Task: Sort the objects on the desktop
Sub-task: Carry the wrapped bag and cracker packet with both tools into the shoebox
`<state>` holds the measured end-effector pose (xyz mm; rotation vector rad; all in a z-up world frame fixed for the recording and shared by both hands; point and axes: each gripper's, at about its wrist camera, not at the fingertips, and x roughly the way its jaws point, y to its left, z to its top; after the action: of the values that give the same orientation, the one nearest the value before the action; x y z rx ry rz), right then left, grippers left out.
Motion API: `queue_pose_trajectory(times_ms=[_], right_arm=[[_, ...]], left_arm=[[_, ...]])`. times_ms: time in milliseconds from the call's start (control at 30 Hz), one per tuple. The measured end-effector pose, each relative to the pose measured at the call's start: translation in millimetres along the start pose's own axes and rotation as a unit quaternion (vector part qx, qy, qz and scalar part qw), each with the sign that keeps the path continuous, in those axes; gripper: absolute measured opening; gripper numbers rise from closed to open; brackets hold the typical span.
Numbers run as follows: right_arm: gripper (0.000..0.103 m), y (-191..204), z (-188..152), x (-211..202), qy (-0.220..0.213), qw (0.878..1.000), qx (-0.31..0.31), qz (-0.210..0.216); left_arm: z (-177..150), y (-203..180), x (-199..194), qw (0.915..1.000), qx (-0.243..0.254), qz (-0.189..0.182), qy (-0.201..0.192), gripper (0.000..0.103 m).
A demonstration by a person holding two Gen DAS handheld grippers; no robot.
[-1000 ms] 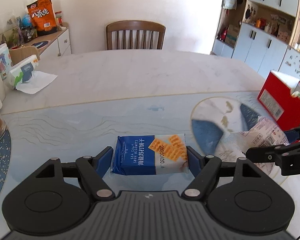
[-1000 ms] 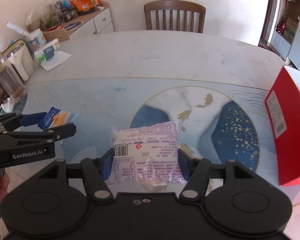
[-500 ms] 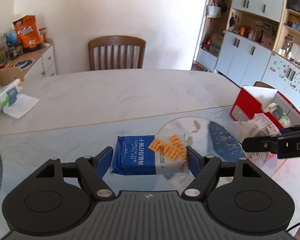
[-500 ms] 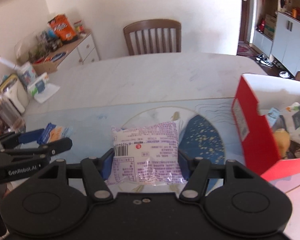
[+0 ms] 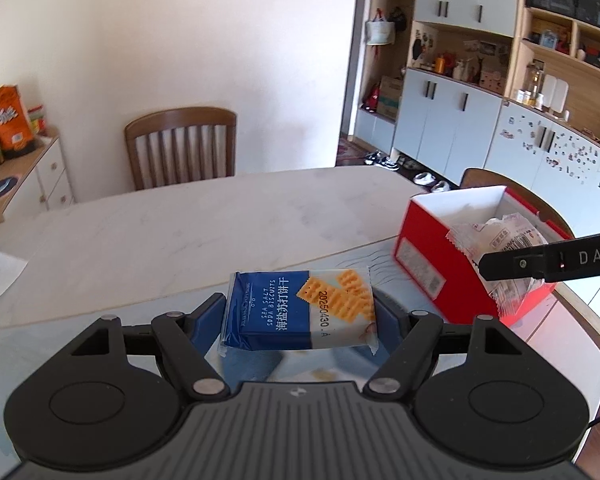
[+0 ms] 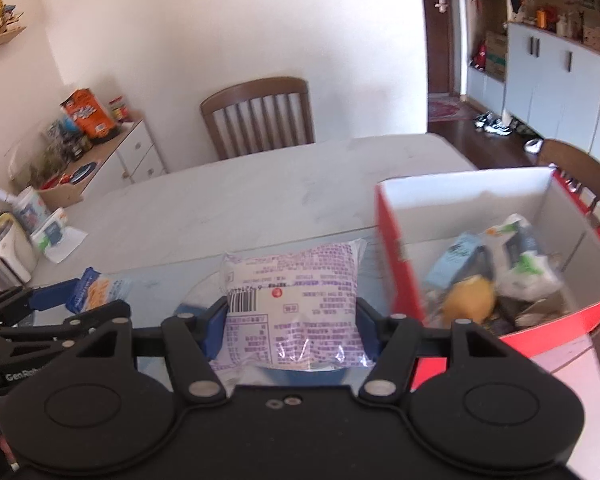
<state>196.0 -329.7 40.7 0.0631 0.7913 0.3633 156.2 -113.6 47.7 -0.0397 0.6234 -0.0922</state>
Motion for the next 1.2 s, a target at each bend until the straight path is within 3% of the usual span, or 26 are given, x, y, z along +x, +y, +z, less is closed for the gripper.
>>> queue_pose_trajectory(times_ms=[700, 967, 1200], right_arm=[[0.063, -143.0, 18.5, -35.1, -0.04, 0.997, 0.032, -0.061], [0.063, -185.6, 23.1, -23.6, -0.028, 0.995, 0.039, -0.086], [0.063, -213.3, 24.0, -2.9, -0.009, 0.994, 0.044, -0.104]], left_arm=[[45.2, -147.1, 61.4, 0.9955, 0.071, -0.063, -0.005, 0.076], [54.7, -199.2, 96.3, 0.988, 0.127, -0.087, 0.004, 0.076], [67.4, -231.3, 136.0, 0.9803, 0.177, -0.086, 0.017, 0.076]])
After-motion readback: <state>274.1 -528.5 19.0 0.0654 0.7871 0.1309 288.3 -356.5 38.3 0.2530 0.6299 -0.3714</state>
